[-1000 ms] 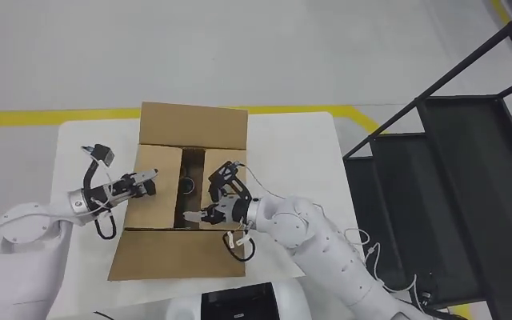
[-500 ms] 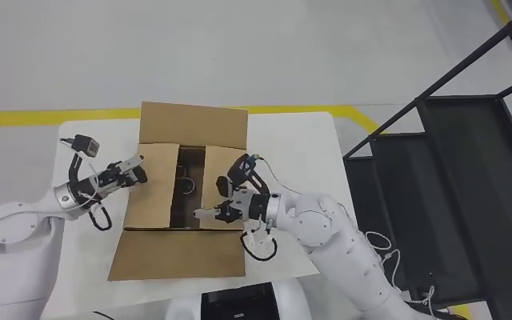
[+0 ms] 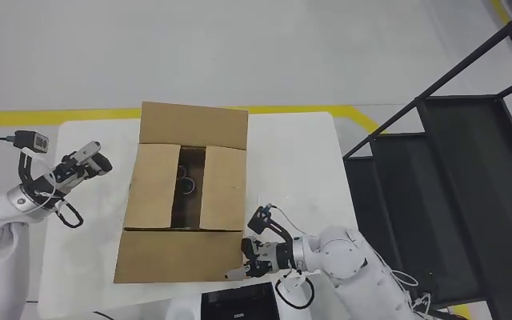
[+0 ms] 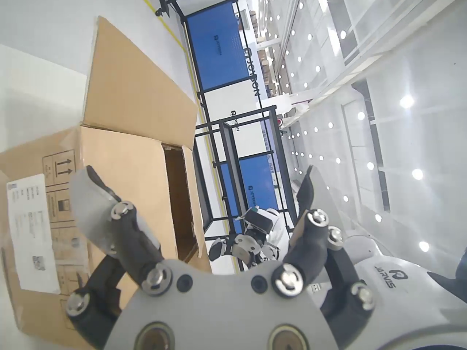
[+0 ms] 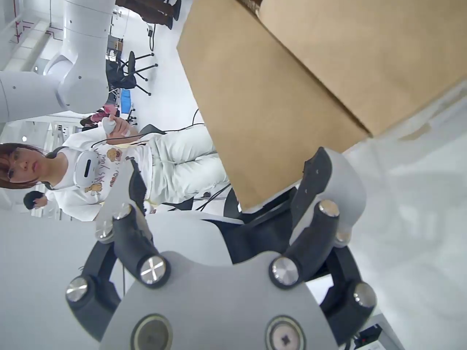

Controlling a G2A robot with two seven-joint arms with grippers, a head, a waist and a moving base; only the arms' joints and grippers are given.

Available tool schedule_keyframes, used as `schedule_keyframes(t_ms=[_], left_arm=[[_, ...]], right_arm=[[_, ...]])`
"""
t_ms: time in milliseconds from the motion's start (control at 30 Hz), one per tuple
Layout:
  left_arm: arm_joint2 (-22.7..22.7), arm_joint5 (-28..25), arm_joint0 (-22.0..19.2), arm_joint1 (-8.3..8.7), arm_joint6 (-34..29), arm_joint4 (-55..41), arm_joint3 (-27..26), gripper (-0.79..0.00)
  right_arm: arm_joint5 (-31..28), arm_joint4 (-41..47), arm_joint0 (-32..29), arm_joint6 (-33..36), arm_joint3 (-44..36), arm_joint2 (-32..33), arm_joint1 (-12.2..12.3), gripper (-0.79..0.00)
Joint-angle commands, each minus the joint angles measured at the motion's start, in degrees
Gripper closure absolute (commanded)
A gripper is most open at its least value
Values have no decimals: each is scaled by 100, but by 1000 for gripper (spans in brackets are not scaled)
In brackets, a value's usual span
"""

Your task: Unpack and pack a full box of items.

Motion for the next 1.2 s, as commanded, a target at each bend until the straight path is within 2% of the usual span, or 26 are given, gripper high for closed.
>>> schedule_keyframes(t_ms=[0, 167, 433, 600, 700, 800, 1000, 1167], left_arm=[[-50, -4, 77, 6, 48, 28, -58, -785], [-100, -20, 257, 13, 156, 103, -226, -785], [-143, -29, 428, 21, 297, 178, -369, -785], [-154, -32, 473, 29, 352, 241, -413, -785], [-177, -28, 490, 35, 379, 264, -427, -785], [-211, -30, 494, 42, 415, 282, -439, -785], [-263, -23, 513, 57, 438, 323, -464, -785], [-234, -16, 539, 63, 443, 362, -488, -785]], right_arm=[[7, -204, -29, -100, -4, -83, 16, -785], [195, -572, -84, -690, -118, -84, 45, -785], [466, -788, -389, -878, -284, 67, 142, -785], [356, -438, -459, -748, -223, -323, 156, -785], [289, -171, -375, -902, -134, -690, 127, -785], [232, 89, -206, -1244, -106, -928, 90, -785], [223, 354, 12, -2007, -83, -829, 81, -785], [436, 155, 209, -2518, 150, -802, 73, -785]])
